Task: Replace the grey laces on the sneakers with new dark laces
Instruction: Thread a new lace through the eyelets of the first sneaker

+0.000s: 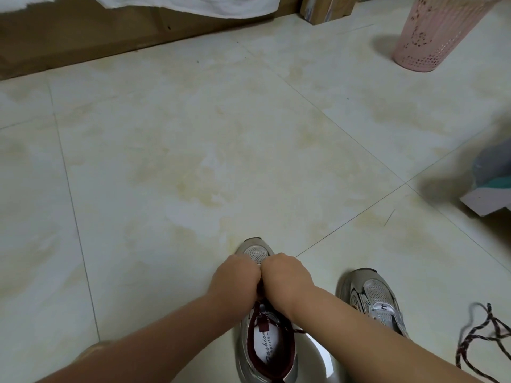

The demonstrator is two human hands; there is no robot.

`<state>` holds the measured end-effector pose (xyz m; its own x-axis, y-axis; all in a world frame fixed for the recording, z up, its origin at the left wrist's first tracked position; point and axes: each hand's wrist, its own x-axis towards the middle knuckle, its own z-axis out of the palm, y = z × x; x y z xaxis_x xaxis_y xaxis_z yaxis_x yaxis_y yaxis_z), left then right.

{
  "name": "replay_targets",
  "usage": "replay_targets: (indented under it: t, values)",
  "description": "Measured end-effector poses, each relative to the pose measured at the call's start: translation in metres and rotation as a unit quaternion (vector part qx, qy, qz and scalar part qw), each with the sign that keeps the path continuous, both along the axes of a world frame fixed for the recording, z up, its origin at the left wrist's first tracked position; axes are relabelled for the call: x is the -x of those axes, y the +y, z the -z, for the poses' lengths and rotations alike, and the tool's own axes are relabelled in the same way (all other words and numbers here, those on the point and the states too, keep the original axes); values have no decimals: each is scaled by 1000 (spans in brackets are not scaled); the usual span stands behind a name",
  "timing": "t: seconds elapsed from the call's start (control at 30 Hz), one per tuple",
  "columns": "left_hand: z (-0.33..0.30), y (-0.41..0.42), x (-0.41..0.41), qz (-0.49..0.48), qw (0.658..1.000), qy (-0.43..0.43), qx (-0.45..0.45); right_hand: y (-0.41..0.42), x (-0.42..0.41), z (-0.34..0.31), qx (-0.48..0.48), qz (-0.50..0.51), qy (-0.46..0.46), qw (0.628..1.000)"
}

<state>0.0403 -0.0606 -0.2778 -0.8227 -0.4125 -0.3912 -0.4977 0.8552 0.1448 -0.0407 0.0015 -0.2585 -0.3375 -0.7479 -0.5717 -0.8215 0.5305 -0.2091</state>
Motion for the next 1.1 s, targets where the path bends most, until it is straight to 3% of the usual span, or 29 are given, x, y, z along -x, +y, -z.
replay_targets:
  t: [0.1,0.2,0.27,0.37,0.43,0.53,0.57,0.77,0.87,0.93,1.03,1.1]
  values:
    - [0,-2,0,16,999,-16,-33,-2,2,1,-5,-18,-21,1000]
    - [6,-4,-11,-32,990,7,-139,8,15,7,8,3,-78,997]
    - [12,-3,-20,-95,966,42,-238,20,22,13,26,44,-143,988]
    - [21,-1,-31,-168,930,80,-317,32,25,17,53,107,-207,971]
    - [28,1,-40,-261,889,103,-361,38,24,23,87,185,-262,943]
    - [35,5,-49,-402,770,154,-472,45,25,29,114,290,-363,878]
    - [35,6,-49,-414,760,161,-475,45,25,31,117,292,-364,877]
    - [25,5,-35,-248,902,169,-312,24,17,16,118,183,-204,954]
    - [18,5,-28,-231,913,164,-295,15,13,16,83,116,-132,981]
    - [18,4,-25,-284,885,162,-332,11,15,17,77,105,-117,985]
    - [19,0,-28,-403,790,164,-432,14,20,22,84,162,-163,970]
    - [20,0,-31,-437,738,153,-491,20,23,27,102,247,-230,936]
